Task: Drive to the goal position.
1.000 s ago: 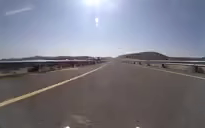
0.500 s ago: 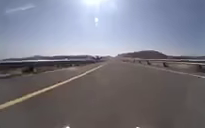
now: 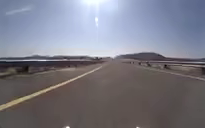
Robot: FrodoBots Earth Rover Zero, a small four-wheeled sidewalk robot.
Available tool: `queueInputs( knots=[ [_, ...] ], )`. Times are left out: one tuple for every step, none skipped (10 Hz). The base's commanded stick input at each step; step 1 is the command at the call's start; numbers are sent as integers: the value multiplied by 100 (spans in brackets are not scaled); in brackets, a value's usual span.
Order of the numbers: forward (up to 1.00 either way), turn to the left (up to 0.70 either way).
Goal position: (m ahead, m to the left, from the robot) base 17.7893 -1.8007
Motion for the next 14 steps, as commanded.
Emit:
queueInputs(
  knots=[
    [0,0],
    [0,0],
    [0,0],
    [0,0],
    [0,0],
    [0,0],
    [0,0],
    [11,0],
    [44,0],
    [70,0],
    [70,0],
    [70,0],
    [70,0],
    [70,0]
  ],
)
